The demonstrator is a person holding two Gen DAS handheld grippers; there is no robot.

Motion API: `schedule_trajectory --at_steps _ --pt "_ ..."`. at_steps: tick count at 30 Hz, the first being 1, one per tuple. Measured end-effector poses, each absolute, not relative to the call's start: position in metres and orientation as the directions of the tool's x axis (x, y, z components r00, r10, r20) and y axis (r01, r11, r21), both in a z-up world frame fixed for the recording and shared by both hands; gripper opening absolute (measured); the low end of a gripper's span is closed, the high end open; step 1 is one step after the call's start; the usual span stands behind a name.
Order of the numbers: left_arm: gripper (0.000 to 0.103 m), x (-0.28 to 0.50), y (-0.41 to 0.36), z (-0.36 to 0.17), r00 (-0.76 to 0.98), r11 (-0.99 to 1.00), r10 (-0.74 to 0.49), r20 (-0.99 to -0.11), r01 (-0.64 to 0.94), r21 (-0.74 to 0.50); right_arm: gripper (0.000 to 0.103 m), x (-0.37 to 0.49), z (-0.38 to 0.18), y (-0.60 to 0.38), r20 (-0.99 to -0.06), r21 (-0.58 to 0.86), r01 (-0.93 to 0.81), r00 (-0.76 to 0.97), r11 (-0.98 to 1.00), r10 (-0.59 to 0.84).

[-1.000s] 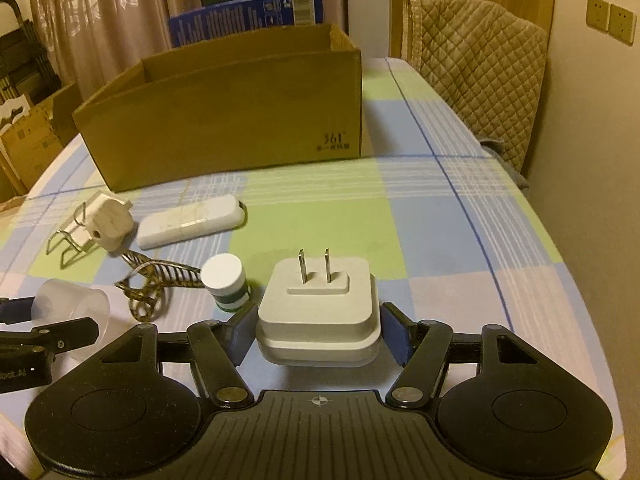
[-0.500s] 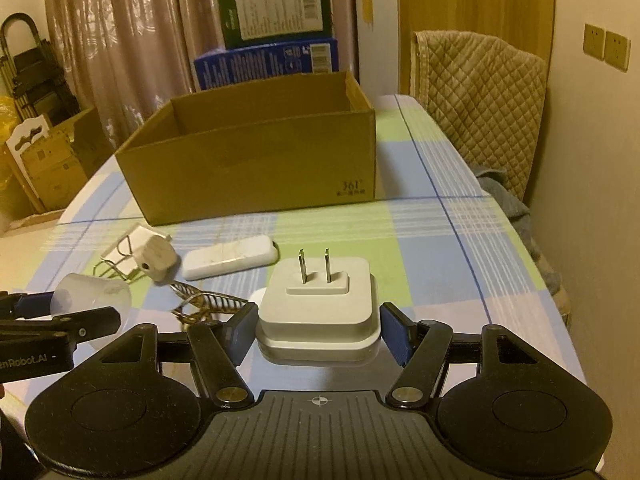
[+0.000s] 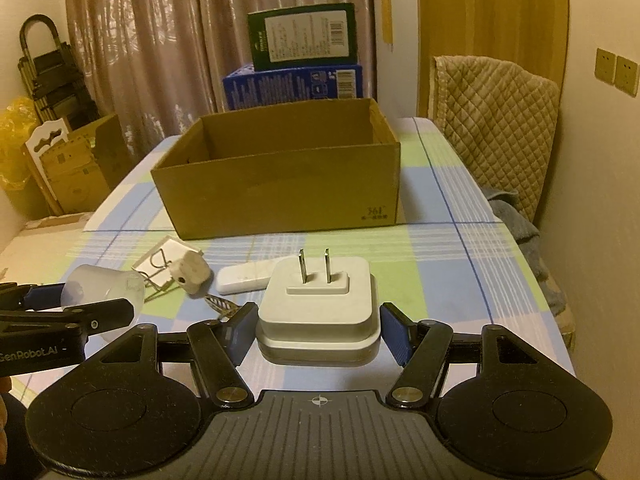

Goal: Organize rigid objects
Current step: 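Lift both held items and carry them over the cardboard box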

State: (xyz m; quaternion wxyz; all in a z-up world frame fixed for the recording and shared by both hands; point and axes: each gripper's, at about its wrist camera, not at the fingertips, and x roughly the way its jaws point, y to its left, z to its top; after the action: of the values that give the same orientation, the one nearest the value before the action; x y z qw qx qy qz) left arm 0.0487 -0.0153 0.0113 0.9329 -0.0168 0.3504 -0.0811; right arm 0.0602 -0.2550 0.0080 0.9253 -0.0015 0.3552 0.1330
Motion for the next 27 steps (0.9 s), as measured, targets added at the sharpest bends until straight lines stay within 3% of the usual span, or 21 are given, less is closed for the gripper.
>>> schedule_trajectory --at_steps 17,27 --pt "0.068 0.062 -0.008 0.023 0.739 0.986 -0.162 -0.654 0.142 -0.084 0.063 0.072 0.014 -0.251 -0.662 0.115 -0.266 0.698 0.957 0.274" --pt "0.068 0.115 -0.004 0.047 0.753 0.978 -0.207 -0.624 0.169 -0.121 0.062 0.132 0.036 -0.25 -0.635 0.135 -0.297 0.706 0.945 0.313"
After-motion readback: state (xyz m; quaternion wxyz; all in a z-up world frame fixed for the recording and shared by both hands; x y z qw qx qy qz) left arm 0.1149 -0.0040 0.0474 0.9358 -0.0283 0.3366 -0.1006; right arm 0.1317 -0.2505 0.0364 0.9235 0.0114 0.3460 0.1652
